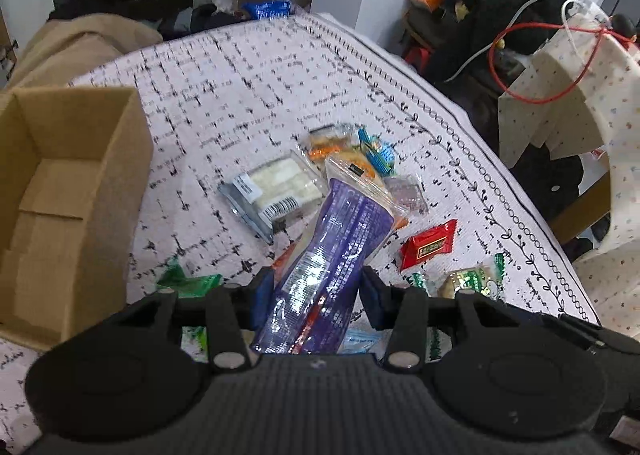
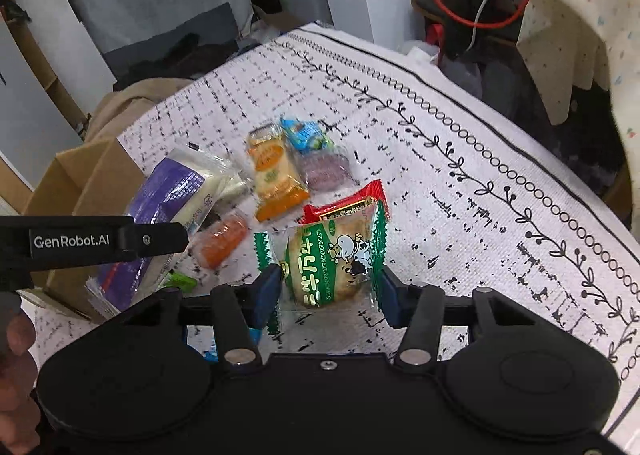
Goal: Organize snacks
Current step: 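Grasp the purple bar with the left gripper while the right grasps the green bun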
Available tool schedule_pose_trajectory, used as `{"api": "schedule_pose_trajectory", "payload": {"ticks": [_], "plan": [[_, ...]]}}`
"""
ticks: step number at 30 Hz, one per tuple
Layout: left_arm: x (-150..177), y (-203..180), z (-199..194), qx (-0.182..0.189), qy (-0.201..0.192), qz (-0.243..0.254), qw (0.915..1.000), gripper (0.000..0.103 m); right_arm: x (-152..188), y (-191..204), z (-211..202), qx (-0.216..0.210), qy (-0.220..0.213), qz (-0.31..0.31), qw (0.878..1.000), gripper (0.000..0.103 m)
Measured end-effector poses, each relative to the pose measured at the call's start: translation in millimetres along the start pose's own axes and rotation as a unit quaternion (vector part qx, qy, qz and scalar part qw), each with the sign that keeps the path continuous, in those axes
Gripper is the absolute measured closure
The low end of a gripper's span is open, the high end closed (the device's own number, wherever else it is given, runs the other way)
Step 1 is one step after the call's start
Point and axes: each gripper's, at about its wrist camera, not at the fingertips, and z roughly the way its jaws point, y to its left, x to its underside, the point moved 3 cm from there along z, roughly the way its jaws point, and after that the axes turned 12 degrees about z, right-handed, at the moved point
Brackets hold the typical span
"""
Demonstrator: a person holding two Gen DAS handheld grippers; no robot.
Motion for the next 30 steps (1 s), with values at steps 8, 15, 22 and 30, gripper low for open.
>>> {"api": "schedule_pose_trajectory", "payload": {"ticks": [8, 15, 22, 30], "plan": [[-2, 14, -36, 0.011, -0.037, -0.012, 0.9992, 0.058, -4, 22, -33, -0.001, -0.025, 0.006, 1.0, 0.053], [-3, 30, -65, 0.018, -0.07, -0.029, 0.9969, 0.058, -7, 45, -55, 0.0, -0.046, 0.0, 0.999, 0.053], [-1, 47, -85, 0.02, -0.093, -0.041, 0.9946, 0.058, -7, 66, -70, -0.005, -0.059, 0.003, 0.998, 0.053], [0, 69, -100, 0.018, -0.114, -0.065, 0.9912, 0.058, -9, 92, -80, -0.023, -0.07, 0.003, 0.997, 0.053]]}}
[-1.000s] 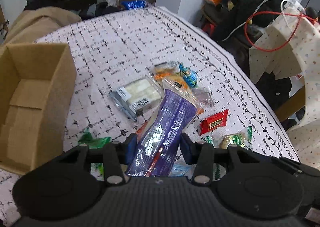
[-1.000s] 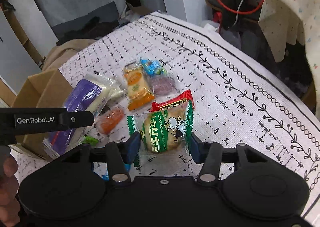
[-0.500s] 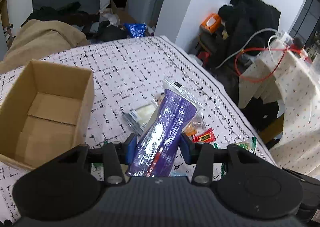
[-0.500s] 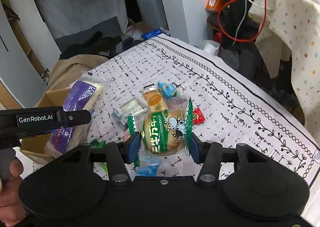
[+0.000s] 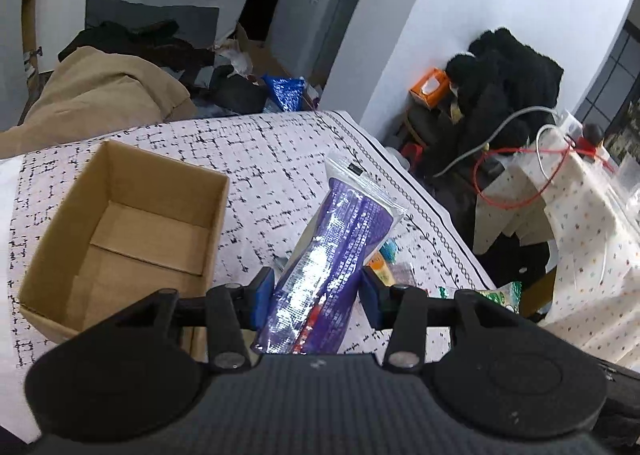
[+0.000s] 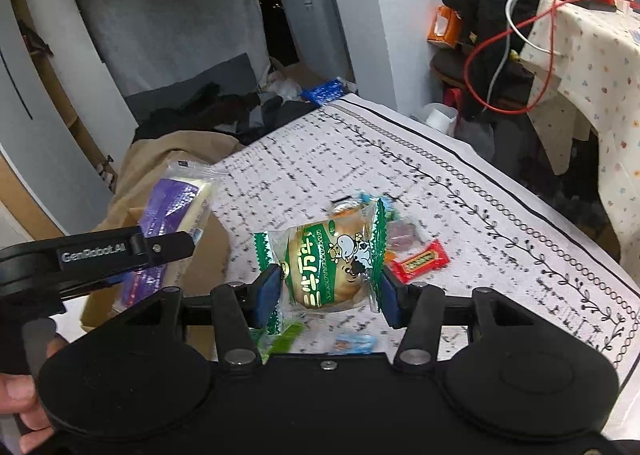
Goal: Organize snacks
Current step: 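Grasp the purple bar with the left gripper while the right grasps the green bun, then carry both snacks over the cardboard box and open both grippers to drop them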
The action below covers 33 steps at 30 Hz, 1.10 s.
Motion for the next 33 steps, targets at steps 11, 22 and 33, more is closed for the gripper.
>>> {"api": "schedule_pose_trajectory", "payload": {"ticks": [11, 22, 33], "plan": [[-11, 38, -11, -0.023, -0.021, -0.054, 0.9981, 0.058, -6, 42, 6, -0.033, 0.002, -0.01, 0.999, 0.053], [-17, 85, -19, -0.061, -0.031, -0.106, 0.9921, 0.058, -2, 86, 34, -0.066, 0.019, -0.018, 0.997, 0.053], [-17, 127, -5, -0.08, -0.018, -0.165, 0.9828, 0.058, 2, 117, 76, -0.097, 0.048, -0.016, 0.994, 0.053]]}}
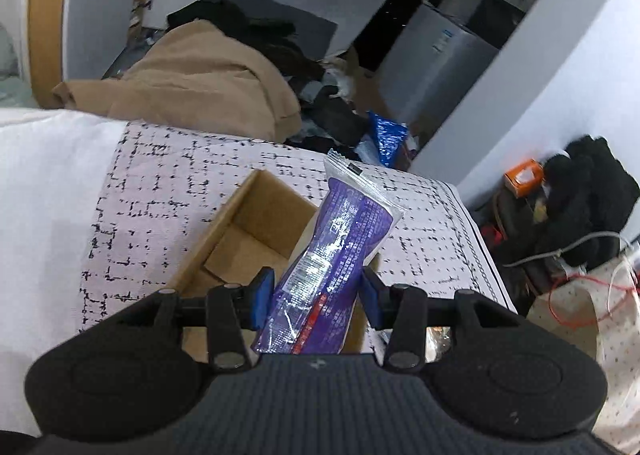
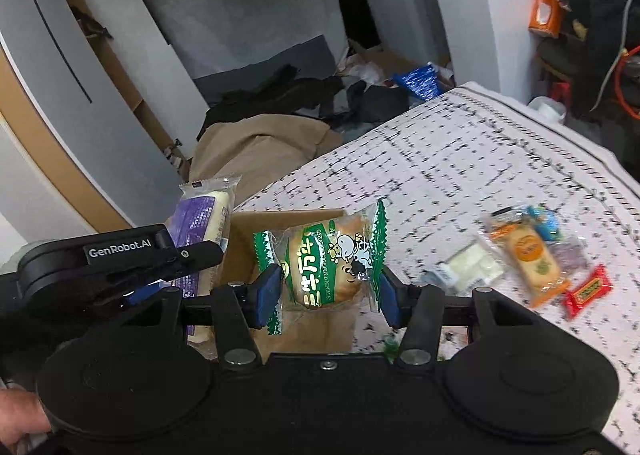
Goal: Organize snacks
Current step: 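Carry both snacks over the cardboard box and open both grippers to drop them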
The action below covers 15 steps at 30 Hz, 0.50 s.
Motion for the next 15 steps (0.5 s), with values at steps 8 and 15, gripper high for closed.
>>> {"api": "schedule_pose_trajectory", "payload": {"ticks": [8, 15], "plan": [[-12, 24, 17, -0.019, 0.004, -0.023, 0.9995, 0.058, -2, 13, 38, -0.021, 0.025, 0.005, 0.999, 0.053], [-14, 34, 35, -0.031, 0.02, -0.034, 0.9987, 0.058, -2, 21, 62, -0.031, 0.04, 0.003, 0.999, 0.053]]}}
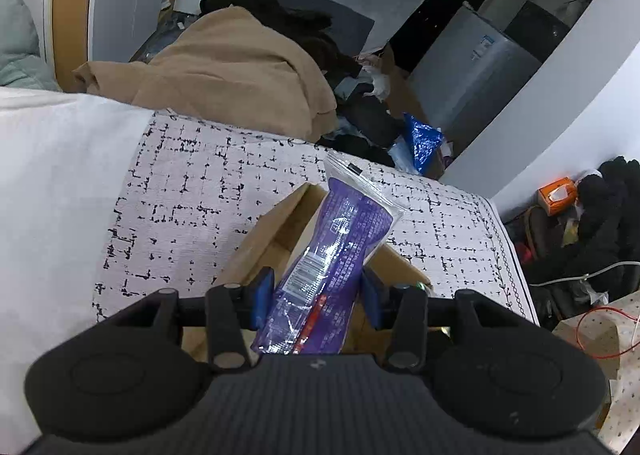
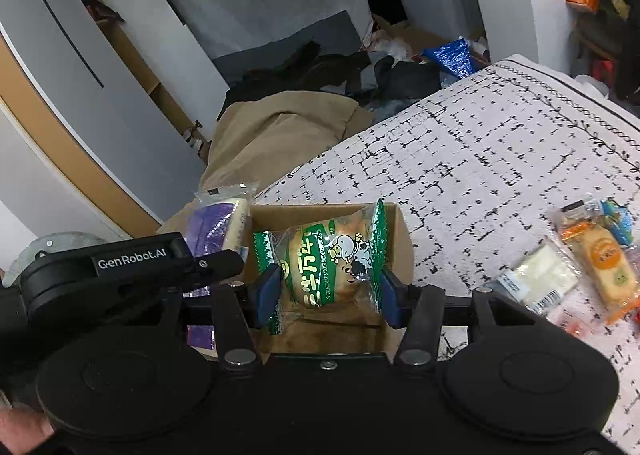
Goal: Organize snacks
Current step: 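Carry both snacks over the cardboard box and open both grippers to drop them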
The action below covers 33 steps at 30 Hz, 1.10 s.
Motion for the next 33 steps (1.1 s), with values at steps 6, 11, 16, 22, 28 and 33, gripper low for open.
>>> {"api": "schedule_pose_trajectory", "payload": {"ticks": [6, 11, 16, 22, 28, 33], "plan": [[-4, 3, 6, -0.006, -0.002, 0.0, 1.0, 0.054, -4, 3, 6, -0.012, -0.011, -0.009, 1.0, 0.043], [-6, 10, 3, -0.022, -0.007, -0.015, 0.9996, 0.042, -7, -3, 2, 0.001, -0.016, -0.004, 1.0, 0.033], [-3, 6, 0, -0.022, -0.004, -0.013, 0.9997, 0.024, -3, -14, -15, 0.016, -0.024, 0.005, 1.0, 0.023], [3, -2, 1, -0.024, 0.011, -0.012, 0.9996, 0.016, 2, -29, -41, 0.046, -0.033, 0.006, 0.998, 0.013], [8, -17, -8, -0.014, 0.005, 0.009, 0.9999, 0.015, 7, -50, -72, 0.075, -0.06, 0.019, 0.995, 0.006], [12, -28, -16, -0.001, 0.002, 0.018, 0.9998, 0.015, 11, -70, -93, 0.097, -0.07, 0.031, 0.992, 0.004]]}}
